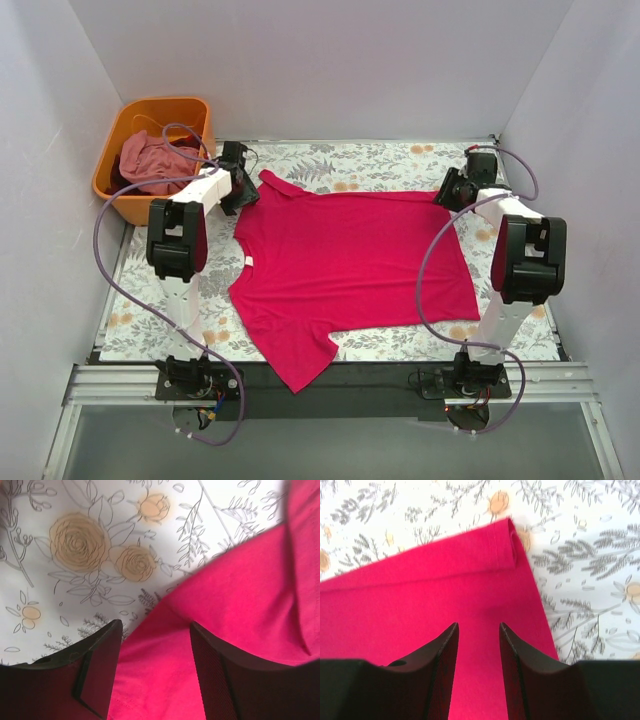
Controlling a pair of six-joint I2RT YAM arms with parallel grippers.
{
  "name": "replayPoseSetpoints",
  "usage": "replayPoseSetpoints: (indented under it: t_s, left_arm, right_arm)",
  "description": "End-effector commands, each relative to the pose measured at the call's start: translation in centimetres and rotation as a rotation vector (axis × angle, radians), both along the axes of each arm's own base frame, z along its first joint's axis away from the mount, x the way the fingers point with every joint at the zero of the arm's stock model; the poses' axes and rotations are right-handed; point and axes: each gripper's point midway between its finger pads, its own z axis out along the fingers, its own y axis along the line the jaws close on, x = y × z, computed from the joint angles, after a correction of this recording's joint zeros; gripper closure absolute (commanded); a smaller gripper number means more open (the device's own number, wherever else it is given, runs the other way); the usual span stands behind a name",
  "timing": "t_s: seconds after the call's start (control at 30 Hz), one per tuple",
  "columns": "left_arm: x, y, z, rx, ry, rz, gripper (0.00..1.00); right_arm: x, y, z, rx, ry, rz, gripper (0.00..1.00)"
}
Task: Fold and stack the t-shirts
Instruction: Flatten the tshirt out
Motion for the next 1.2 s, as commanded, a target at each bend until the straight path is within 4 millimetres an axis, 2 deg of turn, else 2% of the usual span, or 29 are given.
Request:
replayPoseSetpoints:
  t_s: [0.0, 0.03, 0.1, 0.17, 0.43, 0.67, 0.93, 1.07, 1.1, 1.17]
  left_arm:
    - [0.9, 0.2, 1.0, -0.011, -0.024, -0.008, 0.44]
    - [1.3, 0.2, 1.0, -0.02, -0.033, -0.004, 0.43]
    - [2.1, -0.2, 0.9, -0.041, -0.045, -0.009, 0.4]
    - [3.3, -0.7, 1.5, -0.065, -0.081, -0.014, 0.37]
    - [6.3, -1.9, 1.1, -0.115, -0.135, -0.023, 0.36]
    - [7.5, -2.7, 0.9, -0.148, -0.167, -0.037, 0.36]
    - [8.5, -3.4, 1.6, -0.184, -0.213, -0.054, 0.36]
    - [8.8, -3.8, 1.9, -0.204, -0.226, -0.058, 0.35]
    - [8.9, -3.9, 2.2, -0.213, -0.232, -0.061, 0.35]
    - [8.9, -4.1, 2.6, -0.23, -0.243, -0.056, 0.35]
  right_arm:
    - [3.2, -0.6, 1.7, 0.021, -0.085, -0.01, 0.55]
    - [3.6, -0.8, 0.9, 0.027, -0.072, -0.018, 0.55]
    - [4.4, -1.2, 1.0, 0.053, -0.081, -0.033, 0.55]
    - [4.8, -1.4, 0.1, 0.078, -0.068, -0.04, 0.55]
    - [6.2, -1.7, -1.5, 0.138, -0.06, -0.047, 0.55]
    - [6.8, -1.2, -1.8, 0.18, -0.066, -0.032, 0.56]
    - [7.3, -1.1, -1.8, 0.209, -0.073, -0.037, 0.57]
    - [7.5, -1.4, -2.0, 0.22, -0.067, -0.056, 0.63]
    - [8.1, -1.5, -1.5, 0.22, -0.097, -0.055, 0.65]
    - [8.2, -1.8, -1.5, 0.22, -0.099, -0.059, 0.73]
